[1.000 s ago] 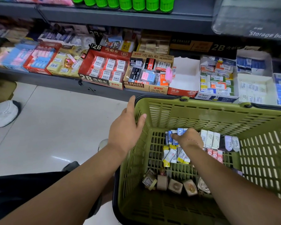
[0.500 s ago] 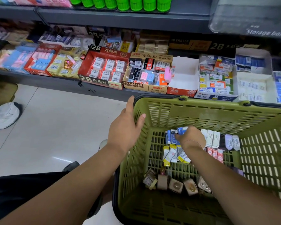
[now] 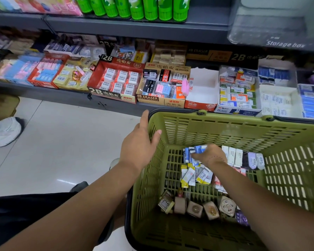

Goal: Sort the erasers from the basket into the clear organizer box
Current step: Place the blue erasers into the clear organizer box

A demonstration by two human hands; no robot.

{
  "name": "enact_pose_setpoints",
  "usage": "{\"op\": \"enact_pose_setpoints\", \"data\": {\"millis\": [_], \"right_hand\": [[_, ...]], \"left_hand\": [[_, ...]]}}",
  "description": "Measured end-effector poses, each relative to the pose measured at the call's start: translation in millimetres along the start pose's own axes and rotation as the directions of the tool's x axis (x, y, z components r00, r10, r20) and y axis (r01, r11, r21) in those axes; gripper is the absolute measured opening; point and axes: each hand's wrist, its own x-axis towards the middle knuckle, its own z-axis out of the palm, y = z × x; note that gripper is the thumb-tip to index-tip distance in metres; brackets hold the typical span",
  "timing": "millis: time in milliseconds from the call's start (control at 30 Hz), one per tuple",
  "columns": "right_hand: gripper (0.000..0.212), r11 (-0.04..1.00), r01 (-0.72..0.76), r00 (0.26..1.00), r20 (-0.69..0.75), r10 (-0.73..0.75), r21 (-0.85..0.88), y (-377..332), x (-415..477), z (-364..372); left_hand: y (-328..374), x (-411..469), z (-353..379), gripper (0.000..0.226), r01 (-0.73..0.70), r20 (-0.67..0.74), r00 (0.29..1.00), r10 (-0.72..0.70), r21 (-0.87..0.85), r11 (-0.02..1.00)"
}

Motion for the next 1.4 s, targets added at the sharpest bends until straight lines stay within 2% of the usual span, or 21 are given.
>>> {"op": "enact_pose_setpoints", "data": {"millis": [67,167,200,233,267,300,367,433,533,633,767,833,867,900,967,1000,1033,1133,1200,1300,1400], "right_hand": [[0.045,0.998,0.026,1.0,0.011,-0.027,0.053,2,-6,-7],[0.045,0.936,0.09,0.992,0.05,-0.114,0.341,-1,-24,-23],[0.039,0.878,0.116,0.982,0.079,-0.171,0.464,-4,-30,-32],[0.033,0.817,0.133,0.965,0.116,-0.237,0.561,-8,-38,-42],[0.031,0.765,0.15,0.939,0.152,-0.309,0.626,-14,-47,-54],[0.032,0.729,0.178,0.906,0.18,-0.384,0.661,-20,-56,-65],[0.029,0.695,0.257,0.835,0.208,-0.509,0.672,-29,-75,-82],[0.01,0.662,0.342,0.774,0.2,-0.601,0.667,-35,-91,-91],[0.023,0.57,0.411,0.691,0.165,-0.703,0.711,-38,-105,-100],[0.038,0.6,0.414,0.683,0.203,-0.702,0.684,-34,-108,-105],[0.032,0.603,0.192,0.558,0.419,-0.717,0.775,-24,-102,-110],[0.043,0.626,0.098,0.477,0.516,-0.711,0.773,-16,-93,-113],[0.048,0.64,0.084,0.492,0.527,-0.693,0.764,-12,-85,-112],[0.047,0.664,0.077,0.562,0.518,-0.645,0.743,-7,-77,-107],[0.036,0.759,0.089,0.809,0.398,-0.433,0.645,-1,-59,-88],[0.029,0.815,0.108,0.904,0.284,-0.318,0.57,2,-51,-75],[0.026,0.863,0.132,0.952,0.181,-0.248,0.489,4,-44,-62],[0.027,0.962,0.191,0.974,0.081,-0.21,0.195,3,-32,-22],[0.029,0.989,0.15,0.989,-0.007,-0.15,0.011,0,-30,-8],[0.032,0.994,0.076,0.993,-0.087,-0.083,-0.08,-2,-26,5],[0.025,0.993,0.052,0.996,-0.061,-0.059,-0.108,-9,-21,11]], "left_hand": [[2,0,-3,0.07,-0.011,-0.034,0.999,0.014,0.082,0.997],[12,-5,-8,0.063,-0.322,-0.187,0.915,0.358,0.196,0.926],[19,-6,-9,0.06,-0.424,-0.161,0.881,0.445,0.149,0.893],[28,-8,-10,0.06,-0.445,-0.104,0.89,0.444,0.014,0.895],[39,-12,-9,0.064,-0.345,0.005,0.936,0.353,-0.2,0.917],[51,-14,-10,0.074,-0.125,0.172,0.961,0.218,-0.434,0.892],[70,-18,-10,0.093,0.369,0.502,0.863,0.065,-0.713,0.597],[78,-21,-5,0.089,0.594,0.647,0.753,0.117,-0.745,0.303],[81,-17,-5,0.071,0.627,0.66,0.732,0.169,-0.75,0.21],[77,-13,-4,0.061,0.637,0.666,0.731,0.152,-0.745,0.198],[67,-13,1,0.047,0.62,0.685,0.713,0.15,-0.716,0.323],[62,-13,2,0.042,0.64,0.716,0.687,0.127,-0.678,0.361],[60,-12,2,0.041,0.659,0.728,0.676,0.108,-0.664,0.354],[56,-10,1,0.041,0.679,0.738,0.669,0.083,-0.653,0.335],[49,-5,-1,0.047,0.715,0.752,0.659,0.021,-0.636,0.29],[46,-4,-1,0.051,0.729,0.756,0.654,-0.004,-0.629,0.269],[43,-3,-1,0.054,0.74,0.76,0.649,-0.024,-0.625,0.248],[37,-3,4,0.053,0.76,0.768,0.638,-0.06,-0.615,0.212],[37,-4,7,0.049,0.763,0.773,0.631,-0.06,-0.605,0.228],[39,-3,10,0.045,0.776,0.788,0.614,-0.044,-0.593,0.214],[40,-1,10,0.044,0.778,0.795,0.607,-0.014,-0.59,0.216]]}}
